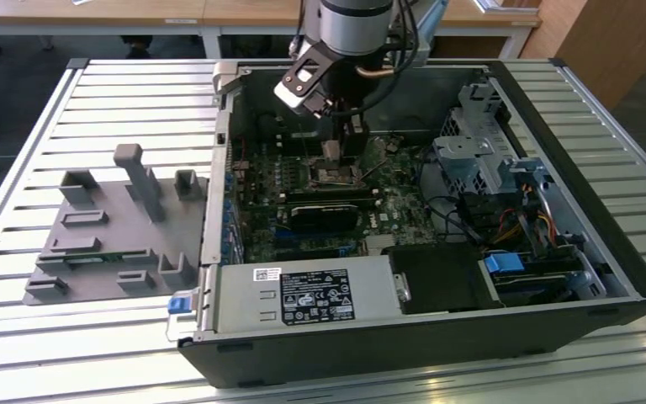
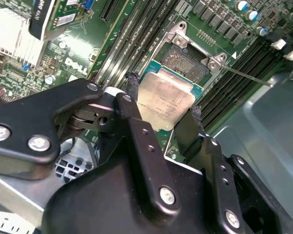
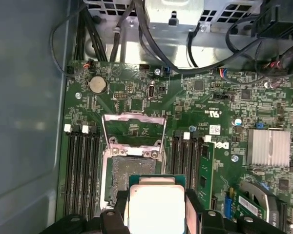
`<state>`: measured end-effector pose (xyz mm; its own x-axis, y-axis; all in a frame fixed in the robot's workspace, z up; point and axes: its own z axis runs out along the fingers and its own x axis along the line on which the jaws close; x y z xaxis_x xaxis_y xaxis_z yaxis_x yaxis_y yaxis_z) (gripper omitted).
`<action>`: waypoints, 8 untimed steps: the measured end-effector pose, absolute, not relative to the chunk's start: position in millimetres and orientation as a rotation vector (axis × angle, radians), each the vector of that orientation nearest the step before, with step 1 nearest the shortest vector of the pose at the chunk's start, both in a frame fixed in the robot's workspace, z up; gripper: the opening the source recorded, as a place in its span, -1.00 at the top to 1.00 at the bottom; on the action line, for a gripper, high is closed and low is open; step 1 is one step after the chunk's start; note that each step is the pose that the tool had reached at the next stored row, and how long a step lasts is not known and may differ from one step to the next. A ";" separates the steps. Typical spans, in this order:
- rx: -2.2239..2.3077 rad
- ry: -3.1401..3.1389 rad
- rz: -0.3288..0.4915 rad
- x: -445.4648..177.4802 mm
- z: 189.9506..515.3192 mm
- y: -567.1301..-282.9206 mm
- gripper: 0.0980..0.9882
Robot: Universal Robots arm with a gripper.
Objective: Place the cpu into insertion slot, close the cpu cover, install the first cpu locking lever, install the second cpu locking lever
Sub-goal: 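Place the cpu into insertion slot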
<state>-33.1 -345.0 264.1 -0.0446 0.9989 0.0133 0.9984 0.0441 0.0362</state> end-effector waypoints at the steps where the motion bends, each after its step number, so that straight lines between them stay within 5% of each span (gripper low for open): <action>1: 2.161 2.259 0.055 -33.1 262.3 -344.7 0.00; 8: 2.161 2.259 0.055 -33.1 252.5 -342.0 0.00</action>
<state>-33.1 -342.0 252.5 -0.0445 0.9989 0.0133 0.9984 0.0440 0.0361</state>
